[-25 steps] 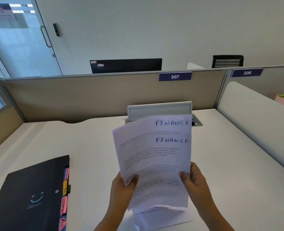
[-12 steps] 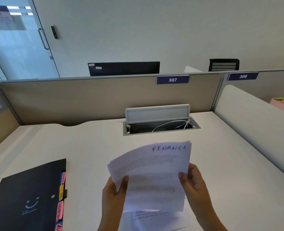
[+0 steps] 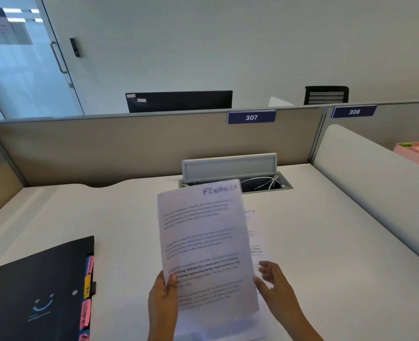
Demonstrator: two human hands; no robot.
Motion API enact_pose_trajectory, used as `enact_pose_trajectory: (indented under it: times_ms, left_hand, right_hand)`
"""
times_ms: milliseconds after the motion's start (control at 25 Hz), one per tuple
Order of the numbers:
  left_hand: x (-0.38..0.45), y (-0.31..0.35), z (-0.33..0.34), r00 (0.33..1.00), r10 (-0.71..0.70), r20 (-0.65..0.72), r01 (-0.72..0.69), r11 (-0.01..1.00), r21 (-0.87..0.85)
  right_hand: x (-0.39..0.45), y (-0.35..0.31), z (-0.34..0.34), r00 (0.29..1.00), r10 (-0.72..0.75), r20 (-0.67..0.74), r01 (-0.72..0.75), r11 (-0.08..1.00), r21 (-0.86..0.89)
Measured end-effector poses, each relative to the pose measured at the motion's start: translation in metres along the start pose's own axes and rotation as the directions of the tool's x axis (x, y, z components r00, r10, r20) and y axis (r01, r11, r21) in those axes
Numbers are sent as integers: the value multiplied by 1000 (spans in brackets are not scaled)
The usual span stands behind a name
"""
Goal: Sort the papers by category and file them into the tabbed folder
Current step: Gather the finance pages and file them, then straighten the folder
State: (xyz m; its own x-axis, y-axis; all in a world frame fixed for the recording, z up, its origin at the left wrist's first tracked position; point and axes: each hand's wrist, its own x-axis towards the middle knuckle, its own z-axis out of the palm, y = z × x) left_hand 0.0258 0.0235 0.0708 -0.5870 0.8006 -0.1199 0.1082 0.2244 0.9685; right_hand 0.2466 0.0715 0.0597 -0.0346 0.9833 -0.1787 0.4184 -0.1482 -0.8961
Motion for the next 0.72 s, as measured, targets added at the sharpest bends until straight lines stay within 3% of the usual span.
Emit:
enact_pose_trajectory:
  times_ms: [120, 240, 360, 440, 720]
  left_hand:
    - [14, -23, -15, 989, -125, -78, 132, 987, 89]
    - [19, -47, -27, 957, -274, -94, 286, 942, 174]
    - [19, -66, -33, 931, -363, -41, 361, 897, 257]
    - [18, -71, -36, 927, -375, -16, 363, 885, 291]
    - [15, -76, -43, 948, -316, 39, 289, 905, 312]
  right_hand:
    - [-1, 26, 1, 981, 181, -66, -193, 895, -403]
    - [-6, 29, -1, 954, 277, -116, -294, 780, -553]
    - [-11, 26, 5, 949, 285, -136, -293, 639, -711]
    - [-13, 26, 8, 957, 246, -154, -273, 582, -766]
    - [-10, 28, 9, 954, 290, -75, -251, 639, -727]
